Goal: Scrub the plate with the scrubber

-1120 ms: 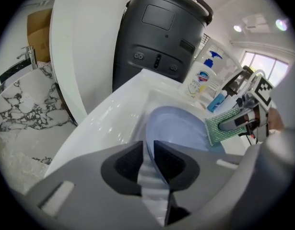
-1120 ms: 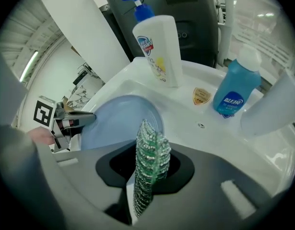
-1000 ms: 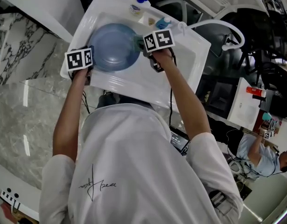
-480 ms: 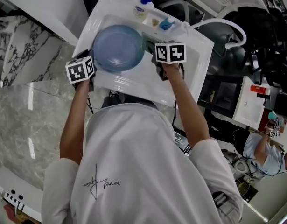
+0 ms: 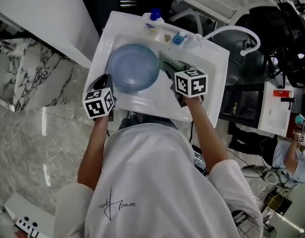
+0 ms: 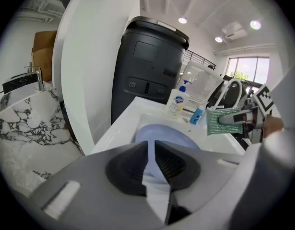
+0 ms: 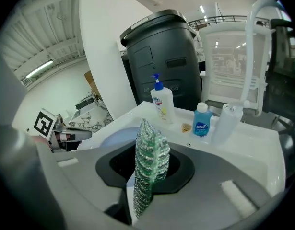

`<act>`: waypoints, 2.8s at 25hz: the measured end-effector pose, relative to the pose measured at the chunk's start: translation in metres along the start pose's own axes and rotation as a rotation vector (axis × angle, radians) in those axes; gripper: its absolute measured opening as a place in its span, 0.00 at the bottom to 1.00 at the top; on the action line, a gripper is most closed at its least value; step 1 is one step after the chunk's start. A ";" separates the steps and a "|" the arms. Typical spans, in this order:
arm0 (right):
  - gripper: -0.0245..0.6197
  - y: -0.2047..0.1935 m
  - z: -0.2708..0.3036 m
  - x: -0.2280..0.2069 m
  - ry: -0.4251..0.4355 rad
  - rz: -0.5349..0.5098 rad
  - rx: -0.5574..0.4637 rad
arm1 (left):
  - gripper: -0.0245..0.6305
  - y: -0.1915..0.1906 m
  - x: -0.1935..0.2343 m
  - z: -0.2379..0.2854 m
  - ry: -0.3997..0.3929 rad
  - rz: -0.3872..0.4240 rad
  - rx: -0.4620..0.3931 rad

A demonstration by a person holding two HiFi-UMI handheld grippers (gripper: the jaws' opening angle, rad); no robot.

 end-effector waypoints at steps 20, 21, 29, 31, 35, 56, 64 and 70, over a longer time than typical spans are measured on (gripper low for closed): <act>0.14 0.029 -0.086 0.046 0.019 -0.023 -0.277 | 0.12 0.072 -0.029 -0.081 -0.061 0.062 -0.262; 0.14 0.031 -0.092 0.049 0.021 -0.029 -0.293 | 0.12 0.076 -0.032 -0.085 -0.067 0.072 -0.274; 0.14 0.044 -0.136 0.070 0.024 -0.090 -0.410 | 0.12 0.105 -0.051 -0.122 -0.134 0.049 -0.402; 0.14 0.046 -0.145 0.075 0.026 -0.099 -0.435 | 0.12 0.111 -0.053 -0.132 -0.151 0.042 -0.430; 0.14 0.049 -0.162 0.085 0.038 -0.126 -0.473 | 0.12 0.121 -0.055 -0.155 -0.147 0.060 -0.485; 0.13 0.042 -0.178 0.102 0.051 -0.160 -0.437 | 0.12 0.114 -0.053 -0.178 -0.131 0.049 -0.495; 0.13 0.042 -0.184 0.097 0.046 -0.152 -0.434 | 0.12 0.118 -0.060 -0.174 -0.152 0.051 -0.498; 0.13 0.037 -0.187 0.096 0.042 -0.146 -0.426 | 0.12 0.116 -0.065 -0.172 -0.163 0.047 -0.484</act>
Point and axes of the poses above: the fingertips, and each gripper's own axes: z forward along the fingers, x to its left, y out of its top, the point moved 5 cm from there along -z, backward along the fingers, and after that the axes turned 8 degrees about z, right-handed, at the moved point
